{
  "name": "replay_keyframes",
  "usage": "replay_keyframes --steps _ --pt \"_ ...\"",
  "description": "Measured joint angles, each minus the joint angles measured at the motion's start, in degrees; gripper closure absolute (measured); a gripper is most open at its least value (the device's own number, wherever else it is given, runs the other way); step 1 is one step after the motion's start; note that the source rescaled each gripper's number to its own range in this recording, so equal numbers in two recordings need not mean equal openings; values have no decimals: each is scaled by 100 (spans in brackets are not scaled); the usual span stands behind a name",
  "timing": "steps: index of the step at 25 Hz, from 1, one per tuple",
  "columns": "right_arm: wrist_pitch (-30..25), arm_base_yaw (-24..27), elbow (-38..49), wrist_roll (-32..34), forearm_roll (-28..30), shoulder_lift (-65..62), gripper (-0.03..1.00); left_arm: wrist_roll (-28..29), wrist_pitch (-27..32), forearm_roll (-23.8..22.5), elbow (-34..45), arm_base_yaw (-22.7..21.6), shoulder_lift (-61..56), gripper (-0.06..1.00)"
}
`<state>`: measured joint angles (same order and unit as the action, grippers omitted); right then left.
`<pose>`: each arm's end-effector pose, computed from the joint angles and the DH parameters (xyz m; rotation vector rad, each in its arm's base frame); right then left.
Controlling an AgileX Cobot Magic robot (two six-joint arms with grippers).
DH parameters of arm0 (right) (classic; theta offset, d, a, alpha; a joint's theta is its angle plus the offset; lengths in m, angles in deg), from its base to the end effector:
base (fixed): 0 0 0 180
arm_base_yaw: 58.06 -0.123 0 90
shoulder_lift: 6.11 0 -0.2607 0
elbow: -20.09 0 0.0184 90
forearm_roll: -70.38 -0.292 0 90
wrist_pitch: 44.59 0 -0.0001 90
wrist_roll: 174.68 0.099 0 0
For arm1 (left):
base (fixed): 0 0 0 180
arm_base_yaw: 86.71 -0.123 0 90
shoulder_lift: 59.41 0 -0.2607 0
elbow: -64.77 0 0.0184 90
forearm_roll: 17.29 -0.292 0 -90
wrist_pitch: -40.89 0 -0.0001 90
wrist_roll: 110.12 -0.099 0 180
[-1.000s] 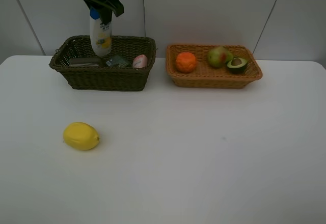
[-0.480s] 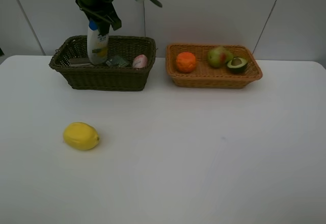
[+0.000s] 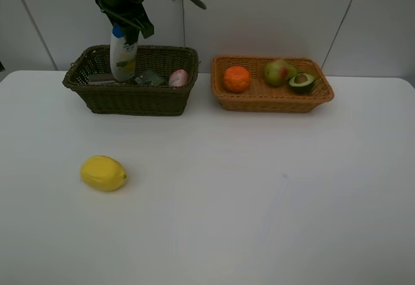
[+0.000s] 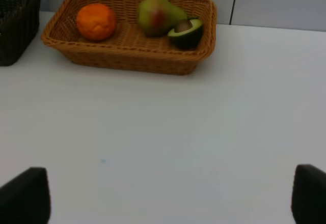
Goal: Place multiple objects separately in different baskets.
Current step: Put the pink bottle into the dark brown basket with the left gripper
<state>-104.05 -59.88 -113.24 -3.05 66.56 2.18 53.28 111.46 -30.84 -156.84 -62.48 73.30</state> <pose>0.0603 0.0076 0.3024 -0.1803 1.9871 0.0055 0.4651 -0.1853 0.2359 1.0301 2.5960 0.2999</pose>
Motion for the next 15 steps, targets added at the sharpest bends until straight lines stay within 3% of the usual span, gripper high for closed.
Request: replay_keyframes --steps 15 --pt "0 0 0 0 0 0 -3 391 -312 17 0 -1 184 45"
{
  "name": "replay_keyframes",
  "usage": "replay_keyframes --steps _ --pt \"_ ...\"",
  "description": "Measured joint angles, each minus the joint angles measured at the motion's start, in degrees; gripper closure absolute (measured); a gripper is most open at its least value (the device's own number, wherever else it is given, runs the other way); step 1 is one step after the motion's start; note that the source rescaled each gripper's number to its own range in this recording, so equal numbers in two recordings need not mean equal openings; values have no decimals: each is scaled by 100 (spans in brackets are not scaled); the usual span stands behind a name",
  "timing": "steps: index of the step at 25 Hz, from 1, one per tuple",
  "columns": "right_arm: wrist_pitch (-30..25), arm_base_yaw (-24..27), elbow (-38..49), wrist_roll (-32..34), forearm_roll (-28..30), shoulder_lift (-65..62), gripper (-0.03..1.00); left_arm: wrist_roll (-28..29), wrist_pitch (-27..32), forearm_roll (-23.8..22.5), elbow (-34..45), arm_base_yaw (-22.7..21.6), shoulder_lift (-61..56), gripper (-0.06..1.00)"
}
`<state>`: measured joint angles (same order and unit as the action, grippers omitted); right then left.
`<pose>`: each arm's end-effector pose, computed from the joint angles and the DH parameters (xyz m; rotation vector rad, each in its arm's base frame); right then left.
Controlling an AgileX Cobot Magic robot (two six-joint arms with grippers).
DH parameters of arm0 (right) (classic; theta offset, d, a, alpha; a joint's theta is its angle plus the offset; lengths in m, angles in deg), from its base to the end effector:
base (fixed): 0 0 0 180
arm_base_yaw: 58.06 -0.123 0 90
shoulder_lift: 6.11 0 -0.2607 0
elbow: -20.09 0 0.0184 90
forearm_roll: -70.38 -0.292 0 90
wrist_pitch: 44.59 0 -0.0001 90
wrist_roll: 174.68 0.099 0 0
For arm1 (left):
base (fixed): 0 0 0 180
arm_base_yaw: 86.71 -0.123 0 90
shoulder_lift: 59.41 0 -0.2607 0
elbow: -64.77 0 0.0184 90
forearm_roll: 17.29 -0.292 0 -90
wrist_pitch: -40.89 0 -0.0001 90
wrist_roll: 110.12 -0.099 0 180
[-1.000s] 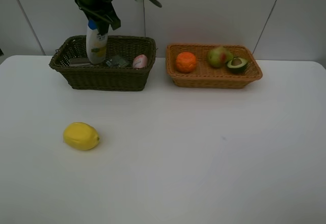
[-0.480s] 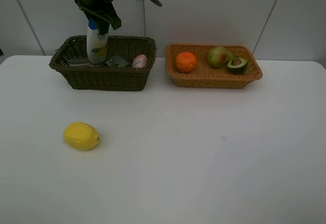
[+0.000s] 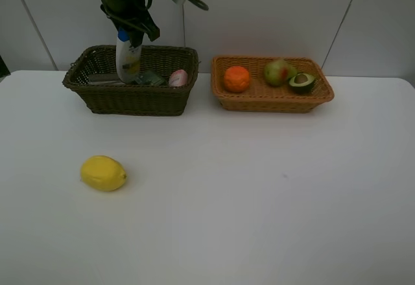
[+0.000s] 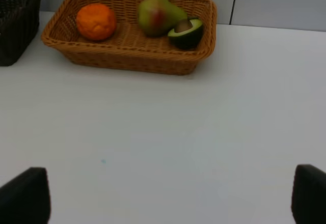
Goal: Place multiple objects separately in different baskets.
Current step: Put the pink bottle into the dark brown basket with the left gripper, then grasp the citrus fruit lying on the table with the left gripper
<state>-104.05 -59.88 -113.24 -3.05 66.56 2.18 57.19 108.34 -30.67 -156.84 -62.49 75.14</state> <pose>0.0603 0.0076 0.3024 -0.1803 1.9871 0.0055 0.4726 -0.1894 0.2214 0.9445 2.6008 0.2715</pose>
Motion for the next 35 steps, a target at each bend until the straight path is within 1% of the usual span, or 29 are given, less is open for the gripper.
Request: replay_keyframes --steps 8,9,12,15,20,24,28,35 --pt "0 0 0 0 0 0 -3 162 -142 -56 0 0 28 44" --pt "0 0 0 0 0 0 -3 164 -142 -63 0 0 28 41" --pt "0 0 0 0 0 0 -3 164 -194 -117 -2 0 28 24" --pt "0 0 0 0 0 0 -3 198 -265 -166 -8 0 28 13" --pt "0 0 0 0 0 0 -3 379 -294 -191 -10 0 28 8" --pt "0 0 0 0 0 0 -3 423 -331 -144 -10 -12 28 -2" --pt "0 0 0 0 0 0 -3 457 -337 -38 -10 -12 28 -5" --pt "0 0 0 0 0 0 -3 462 -349 -23 -10 -12 28 -5"
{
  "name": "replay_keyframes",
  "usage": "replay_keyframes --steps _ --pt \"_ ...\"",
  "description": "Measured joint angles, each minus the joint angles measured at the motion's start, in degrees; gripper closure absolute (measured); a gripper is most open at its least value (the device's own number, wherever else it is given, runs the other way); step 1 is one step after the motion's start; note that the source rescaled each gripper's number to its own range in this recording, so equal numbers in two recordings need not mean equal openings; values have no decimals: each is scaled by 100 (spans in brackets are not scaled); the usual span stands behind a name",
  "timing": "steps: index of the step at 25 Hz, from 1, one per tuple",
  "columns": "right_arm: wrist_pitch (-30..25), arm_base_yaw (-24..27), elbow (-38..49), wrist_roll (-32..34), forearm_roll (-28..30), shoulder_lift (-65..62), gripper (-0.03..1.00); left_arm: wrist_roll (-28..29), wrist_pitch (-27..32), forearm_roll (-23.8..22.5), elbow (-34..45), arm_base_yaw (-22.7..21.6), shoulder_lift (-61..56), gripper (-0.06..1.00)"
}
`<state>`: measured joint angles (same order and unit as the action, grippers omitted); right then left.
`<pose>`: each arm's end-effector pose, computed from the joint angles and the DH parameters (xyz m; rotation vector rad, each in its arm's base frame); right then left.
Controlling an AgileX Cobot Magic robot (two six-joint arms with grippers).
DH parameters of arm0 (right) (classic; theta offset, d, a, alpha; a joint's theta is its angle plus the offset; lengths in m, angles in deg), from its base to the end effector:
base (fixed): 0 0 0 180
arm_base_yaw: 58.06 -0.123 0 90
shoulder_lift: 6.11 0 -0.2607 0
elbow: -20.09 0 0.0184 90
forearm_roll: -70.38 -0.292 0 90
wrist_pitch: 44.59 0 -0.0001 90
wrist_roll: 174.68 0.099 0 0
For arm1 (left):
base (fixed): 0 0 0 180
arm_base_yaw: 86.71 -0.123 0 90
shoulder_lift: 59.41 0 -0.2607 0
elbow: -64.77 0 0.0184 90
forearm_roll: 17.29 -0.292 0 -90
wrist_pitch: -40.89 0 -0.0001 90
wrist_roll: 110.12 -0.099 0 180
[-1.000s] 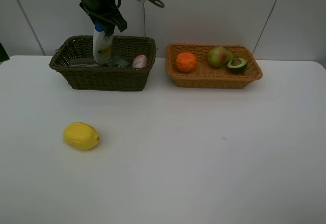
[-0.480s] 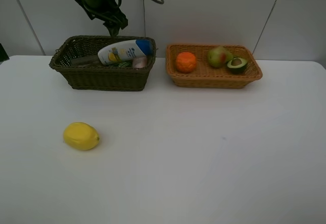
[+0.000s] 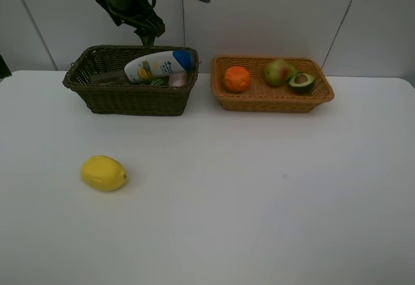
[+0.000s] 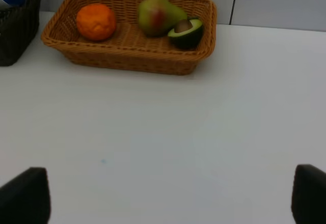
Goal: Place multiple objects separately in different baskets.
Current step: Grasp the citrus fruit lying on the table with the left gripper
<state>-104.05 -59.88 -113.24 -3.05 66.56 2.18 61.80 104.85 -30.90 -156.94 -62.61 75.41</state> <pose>0.0603 0.0076 0.3024 -0.1803 1.9871 0.0055 0.4786 -0.1912 0.2217 0.8289 2.5748 0.2391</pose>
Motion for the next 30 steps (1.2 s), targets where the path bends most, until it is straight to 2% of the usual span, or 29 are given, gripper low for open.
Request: replay_keyframes --steps 8,16,20,28,30 --pt "0 0 0 0 0 0 -3 7 138 53 0 0 0 -5" --pt "0 0 0 0 0 0 -3 -3 540 387 0 10 0 -5" --pt "0 0 0 0 0 0 -3 -3 557 463 0 29 -15 -5" --pt "0 0 0 0 0 0 -3 107 569 521 12 371 -672 -5" --pt "0 0 0 0 0 0 -3 156 567 526 228 534 -919 -5"
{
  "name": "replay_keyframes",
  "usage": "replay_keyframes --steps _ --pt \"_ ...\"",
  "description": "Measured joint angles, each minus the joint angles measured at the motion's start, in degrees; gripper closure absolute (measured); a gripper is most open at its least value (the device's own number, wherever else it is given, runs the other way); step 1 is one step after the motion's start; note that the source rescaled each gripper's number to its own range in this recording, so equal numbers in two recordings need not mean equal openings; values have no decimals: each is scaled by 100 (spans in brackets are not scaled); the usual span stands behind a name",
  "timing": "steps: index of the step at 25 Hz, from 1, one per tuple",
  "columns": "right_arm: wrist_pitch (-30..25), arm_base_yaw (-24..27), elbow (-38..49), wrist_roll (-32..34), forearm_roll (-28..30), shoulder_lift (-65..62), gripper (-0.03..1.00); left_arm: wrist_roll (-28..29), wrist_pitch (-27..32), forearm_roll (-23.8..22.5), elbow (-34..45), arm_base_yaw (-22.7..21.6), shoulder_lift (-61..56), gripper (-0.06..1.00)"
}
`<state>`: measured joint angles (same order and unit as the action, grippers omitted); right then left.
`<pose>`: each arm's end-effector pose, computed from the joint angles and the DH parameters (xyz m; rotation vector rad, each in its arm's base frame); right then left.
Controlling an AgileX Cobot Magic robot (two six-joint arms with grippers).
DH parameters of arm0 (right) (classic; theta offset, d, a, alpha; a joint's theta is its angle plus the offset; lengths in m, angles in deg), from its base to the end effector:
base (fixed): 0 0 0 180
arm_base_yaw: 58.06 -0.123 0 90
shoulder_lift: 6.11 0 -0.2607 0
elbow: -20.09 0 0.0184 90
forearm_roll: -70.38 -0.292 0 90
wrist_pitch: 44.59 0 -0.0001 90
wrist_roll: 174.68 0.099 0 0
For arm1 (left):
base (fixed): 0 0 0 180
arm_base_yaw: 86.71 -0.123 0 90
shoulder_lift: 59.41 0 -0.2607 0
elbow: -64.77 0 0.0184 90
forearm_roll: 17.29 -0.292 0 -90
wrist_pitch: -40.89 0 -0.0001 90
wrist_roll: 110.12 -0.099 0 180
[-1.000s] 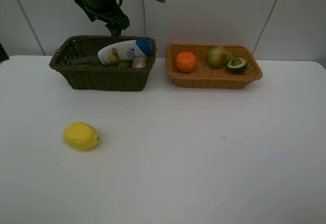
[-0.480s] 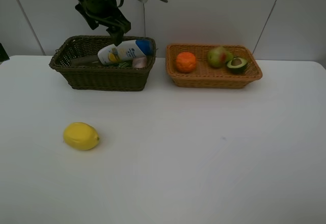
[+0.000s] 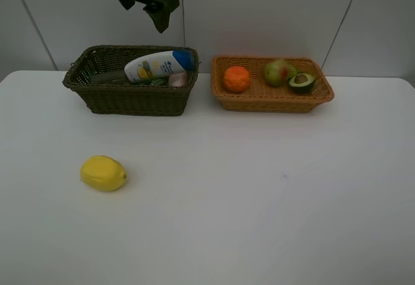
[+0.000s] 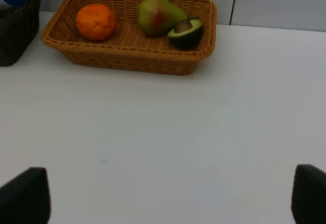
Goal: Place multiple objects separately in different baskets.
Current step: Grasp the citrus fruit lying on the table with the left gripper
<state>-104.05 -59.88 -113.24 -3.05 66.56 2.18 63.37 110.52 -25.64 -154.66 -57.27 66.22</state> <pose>0.0603 0.0076 0.3024 -0.1803 1.9871 0.0055 0.4267 -0.2254 0.2832 0.8604 2.5581 0.0805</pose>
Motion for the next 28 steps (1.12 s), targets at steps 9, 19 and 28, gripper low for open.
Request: replay_keyframes --steps 9,19,28 --pt "0 0 0 0 0 0 -3 163 -1 118 1491 199 -706 -5" --pt "0 0 0 0 0 0 -3 191 -642 150 3778 536 -1836 -5" --pt "0 0 0 0 0 0 -3 -886 -787 290 5261 550 -2189 -5"
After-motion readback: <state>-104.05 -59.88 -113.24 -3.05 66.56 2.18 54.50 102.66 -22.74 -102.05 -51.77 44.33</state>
